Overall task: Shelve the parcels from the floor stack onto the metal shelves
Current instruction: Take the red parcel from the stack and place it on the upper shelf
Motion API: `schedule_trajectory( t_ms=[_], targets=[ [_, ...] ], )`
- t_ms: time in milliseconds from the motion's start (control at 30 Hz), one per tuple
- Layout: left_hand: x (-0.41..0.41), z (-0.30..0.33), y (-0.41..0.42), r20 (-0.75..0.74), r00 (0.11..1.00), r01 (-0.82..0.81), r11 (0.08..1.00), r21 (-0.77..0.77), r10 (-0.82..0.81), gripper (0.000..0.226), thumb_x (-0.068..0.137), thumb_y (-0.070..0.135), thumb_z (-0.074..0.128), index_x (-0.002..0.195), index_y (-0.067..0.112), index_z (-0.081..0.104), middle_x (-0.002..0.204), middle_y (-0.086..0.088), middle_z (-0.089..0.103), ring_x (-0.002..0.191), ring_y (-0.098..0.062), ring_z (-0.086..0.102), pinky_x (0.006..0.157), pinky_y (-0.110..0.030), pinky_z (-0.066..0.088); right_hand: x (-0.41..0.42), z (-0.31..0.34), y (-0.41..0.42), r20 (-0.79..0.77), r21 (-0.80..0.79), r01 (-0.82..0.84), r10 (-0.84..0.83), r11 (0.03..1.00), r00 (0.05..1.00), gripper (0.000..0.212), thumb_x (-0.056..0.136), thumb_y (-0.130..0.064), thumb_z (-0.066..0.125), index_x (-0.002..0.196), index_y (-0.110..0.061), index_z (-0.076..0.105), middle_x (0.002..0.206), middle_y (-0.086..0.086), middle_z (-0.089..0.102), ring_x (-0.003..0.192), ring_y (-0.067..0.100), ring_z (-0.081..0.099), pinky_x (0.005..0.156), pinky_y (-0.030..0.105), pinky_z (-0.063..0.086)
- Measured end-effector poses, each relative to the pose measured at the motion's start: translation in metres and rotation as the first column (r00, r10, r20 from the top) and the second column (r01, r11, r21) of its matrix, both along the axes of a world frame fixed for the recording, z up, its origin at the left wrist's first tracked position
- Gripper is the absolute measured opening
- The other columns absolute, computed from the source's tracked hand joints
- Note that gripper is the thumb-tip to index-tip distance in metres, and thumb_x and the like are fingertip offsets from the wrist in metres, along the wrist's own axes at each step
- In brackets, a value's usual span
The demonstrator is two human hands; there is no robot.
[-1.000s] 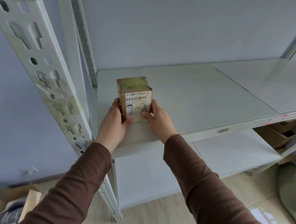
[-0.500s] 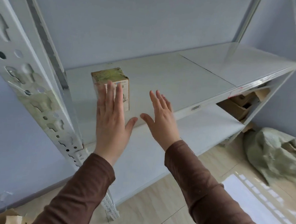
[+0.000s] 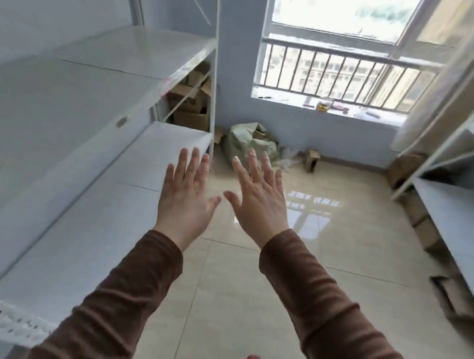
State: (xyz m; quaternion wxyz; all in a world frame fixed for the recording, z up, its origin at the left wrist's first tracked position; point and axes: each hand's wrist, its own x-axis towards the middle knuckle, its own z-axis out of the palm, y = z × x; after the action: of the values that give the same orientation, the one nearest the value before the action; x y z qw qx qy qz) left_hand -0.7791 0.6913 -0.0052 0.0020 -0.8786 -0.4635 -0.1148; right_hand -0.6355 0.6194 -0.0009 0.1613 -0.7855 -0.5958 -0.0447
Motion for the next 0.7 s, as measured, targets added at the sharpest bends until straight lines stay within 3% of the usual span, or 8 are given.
schedule_trajectory(
  t_ms=[267, 700],
  targets=[
    [0.153, 0.0, -0.121, -0.01, 0.917, 0.398, 0.917, -0.022, -0.398, 0.085, 0.104, 0.056, 0.029, 0.159, 0.015, -0.022, 0.164, -0.005, -0.035, 0.149, -0.023, -0.035, 0.124, -0.043, -0.018, 0.108, 0.007, -0.173, 0.01, -0.041, 0.413, -0.413, 0.91, 0.911, 0.07, 0.103, -0.052, 0.041, 0.162, -0.032, 0.01, 0.171, 0.002, -0.004, 0.157, 0.027, -0.012, 0.126, 0.053, -0.003],
    [0.393, -0.011, -0.432, 0.056, 0.583, 0.812, 0.579, -0.067, -0.811, 0.086, 0.103, 0.053, 0.038, 0.162, 0.017, -0.013, 0.168, -0.004, -0.023, 0.152, -0.022, -0.029, 0.125, -0.041, -0.014, 0.274, -0.001, -0.524, -0.018, -0.105, 0.809, -0.814, 0.579, 0.58, 0.072, 0.104, -0.049, 0.042, 0.163, -0.028, 0.006, 0.171, 0.003, -0.008, 0.157, 0.027, -0.015, 0.126, 0.054, -0.005]
  ],
)
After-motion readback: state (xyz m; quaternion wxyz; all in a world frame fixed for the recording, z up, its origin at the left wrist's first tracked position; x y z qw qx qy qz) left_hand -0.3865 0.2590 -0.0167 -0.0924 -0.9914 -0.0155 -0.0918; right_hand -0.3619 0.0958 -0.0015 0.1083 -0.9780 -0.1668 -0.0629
